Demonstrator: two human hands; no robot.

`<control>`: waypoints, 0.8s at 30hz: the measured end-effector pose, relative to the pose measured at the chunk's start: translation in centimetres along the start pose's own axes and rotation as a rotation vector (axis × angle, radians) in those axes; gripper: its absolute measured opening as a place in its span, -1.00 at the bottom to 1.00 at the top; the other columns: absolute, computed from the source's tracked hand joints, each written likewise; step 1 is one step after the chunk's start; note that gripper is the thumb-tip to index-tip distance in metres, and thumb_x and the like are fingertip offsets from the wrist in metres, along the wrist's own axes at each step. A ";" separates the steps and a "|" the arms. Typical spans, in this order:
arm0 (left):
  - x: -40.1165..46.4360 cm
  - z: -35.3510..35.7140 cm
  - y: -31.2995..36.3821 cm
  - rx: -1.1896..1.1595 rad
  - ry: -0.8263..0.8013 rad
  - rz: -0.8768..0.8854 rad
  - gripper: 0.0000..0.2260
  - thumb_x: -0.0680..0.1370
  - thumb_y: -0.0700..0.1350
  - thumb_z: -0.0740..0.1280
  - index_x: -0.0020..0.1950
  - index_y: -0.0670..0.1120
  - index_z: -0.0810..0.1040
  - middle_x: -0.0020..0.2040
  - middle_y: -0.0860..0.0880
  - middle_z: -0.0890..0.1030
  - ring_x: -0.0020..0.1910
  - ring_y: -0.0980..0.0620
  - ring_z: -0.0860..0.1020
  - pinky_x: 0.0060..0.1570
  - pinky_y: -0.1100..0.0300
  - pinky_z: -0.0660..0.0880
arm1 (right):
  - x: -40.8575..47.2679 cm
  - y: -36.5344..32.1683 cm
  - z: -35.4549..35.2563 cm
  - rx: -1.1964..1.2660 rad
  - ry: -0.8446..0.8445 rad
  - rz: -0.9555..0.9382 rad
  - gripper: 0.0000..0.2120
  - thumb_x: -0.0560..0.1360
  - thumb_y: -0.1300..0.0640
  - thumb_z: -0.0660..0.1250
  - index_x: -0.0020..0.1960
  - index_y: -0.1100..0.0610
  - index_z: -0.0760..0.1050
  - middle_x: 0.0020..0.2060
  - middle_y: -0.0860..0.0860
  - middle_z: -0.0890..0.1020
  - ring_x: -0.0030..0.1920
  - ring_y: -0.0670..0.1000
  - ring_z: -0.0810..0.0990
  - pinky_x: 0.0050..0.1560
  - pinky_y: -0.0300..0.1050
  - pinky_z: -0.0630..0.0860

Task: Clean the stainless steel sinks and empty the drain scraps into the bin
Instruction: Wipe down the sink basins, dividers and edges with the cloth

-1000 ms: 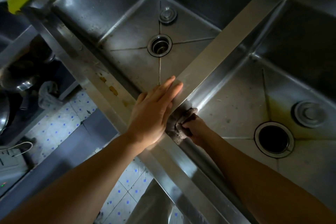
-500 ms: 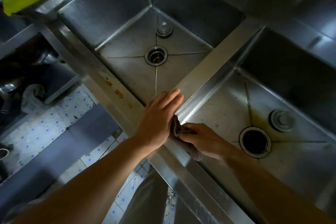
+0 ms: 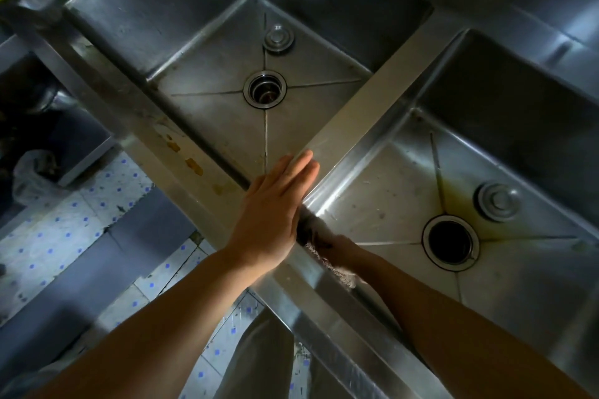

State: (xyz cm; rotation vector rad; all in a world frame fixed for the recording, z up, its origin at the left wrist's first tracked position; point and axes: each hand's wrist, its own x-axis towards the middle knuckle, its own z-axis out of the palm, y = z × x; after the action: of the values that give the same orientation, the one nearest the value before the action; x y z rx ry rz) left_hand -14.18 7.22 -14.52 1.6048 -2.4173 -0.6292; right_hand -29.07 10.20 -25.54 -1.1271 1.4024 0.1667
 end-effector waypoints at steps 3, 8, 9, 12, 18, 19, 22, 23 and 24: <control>-0.1 0.1 0.0 0.022 0.000 -0.026 -0.52 0.59 -0.24 0.11 0.52 -0.07 0.22 0.55 0.04 0.15 0.53 -0.03 0.10 0.38 -0.15 0.24 | -2.9 0.2 -1.7 0.070 -0.066 -0.074 -0.77 0.58 0.25 0.18 0.15 0.30 0.53 -0.07 0.21 0.59 -0.15 0.03 0.51 -0.18 -0.23 0.39; -0.5 -0.1 1.2 0.126 0.045 -0.055 -0.37 0.43 -0.37 0.20 0.49 -0.08 0.28 0.52 -0.01 0.23 0.51 -0.09 0.17 0.31 -0.22 0.24 | -11.6 -0.6 -4.3 0.176 -0.122 -0.225 -0.83 0.60 0.17 0.21 -0.04 0.08 0.58 -0.23 0.06 0.62 -0.25 -0.12 0.57 -0.14 -0.26 0.47; -0.8 0.1 1.8 0.146 0.051 -0.037 -0.39 0.42 -0.36 0.24 0.48 -0.10 0.30 0.51 -0.04 0.25 0.50 -0.10 0.20 0.30 -0.22 0.24 | -13.3 -0.8 -4.7 0.187 -0.120 -0.237 -0.82 0.60 0.14 0.21 -0.10 -0.02 0.55 -0.26 -0.04 0.59 -0.26 -0.18 0.54 -0.17 -0.35 0.43; -2.0 1.4 3.8 0.215 0.035 0.016 -0.53 0.51 -0.17 0.16 0.44 -0.10 0.34 0.51 -0.08 0.26 0.46 -0.11 0.25 0.27 -0.17 0.21 | -15.2 0.1 -5.1 0.284 -0.133 -0.240 -0.83 0.60 0.15 0.21 -0.11 0.03 0.55 -0.29 -0.14 0.59 -0.26 -0.21 0.56 -0.19 -0.40 0.41; -2.0 2.6 4.4 0.328 0.000 -0.028 -0.51 0.56 0.00 0.02 0.46 -0.14 0.32 0.54 -0.09 0.18 0.49 -0.10 0.17 0.33 -0.10 0.05 | -8.1 3.7 -1.9 0.203 -0.031 -0.110 -0.81 0.57 0.26 0.20 -0.19 0.23 0.49 -0.32 0.13 0.52 -0.32 -0.01 0.42 -0.33 -0.36 0.33; -2.0 2.7 4.4 0.333 -0.005 -0.030 -0.51 0.57 0.00 0.01 0.46 -0.13 0.32 0.54 -0.09 0.18 0.49 -0.09 0.17 0.33 -0.10 0.06 | -7.1 4.3 -1.6 0.195 -0.021 -0.090 -0.79 0.57 0.29 0.18 -0.21 0.18 0.47 -0.32 0.11 0.49 -0.34 -0.02 0.39 -0.38 -0.39 0.30; -2.1 2.7 4.4 0.313 -0.007 -0.049 -0.51 0.57 0.01 0.00 0.46 -0.13 0.32 0.54 -0.08 0.17 0.50 -0.08 0.17 0.32 -0.17 0.19 | -4.9 6.3 -0.6 0.084 -0.041 0.005 -0.74 0.63 0.16 0.12 0.20 0.23 0.49 0.11 0.23 0.53 0.05 0.12 0.51 0.12 -0.21 0.40; -2.1 2.8 4.4 0.310 -0.010 -0.045 -0.51 0.57 0.01 0.01 0.46 -0.13 0.33 0.54 -0.08 0.17 0.50 -0.09 0.17 0.30 -0.18 0.22 | -4.7 6.7 -0.5 0.012 -0.055 0.041 -0.67 0.65 0.11 0.09 0.32 0.23 0.42 0.26 0.24 0.47 0.22 0.19 0.45 0.28 -0.06 0.33; -2.1 2.8 4.4 0.312 -0.011 -0.038 -0.51 0.57 0.01 0.01 0.45 -0.14 0.34 0.54 -0.09 0.17 0.50 -0.10 0.18 0.28 -0.17 0.25 | -4.7 7.1 -0.3 -0.020 -0.059 0.053 -0.63 0.65 0.07 0.09 0.37 0.22 0.39 0.30 0.22 0.45 0.27 0.22 0.42 0.31 0.02 0.31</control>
State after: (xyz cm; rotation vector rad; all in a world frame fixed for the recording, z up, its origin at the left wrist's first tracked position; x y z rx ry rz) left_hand -18.03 11.28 -14.95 1.7653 -2.6016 -0.2747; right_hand -35.29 15.99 -25.29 -1.0936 1.3817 0.2497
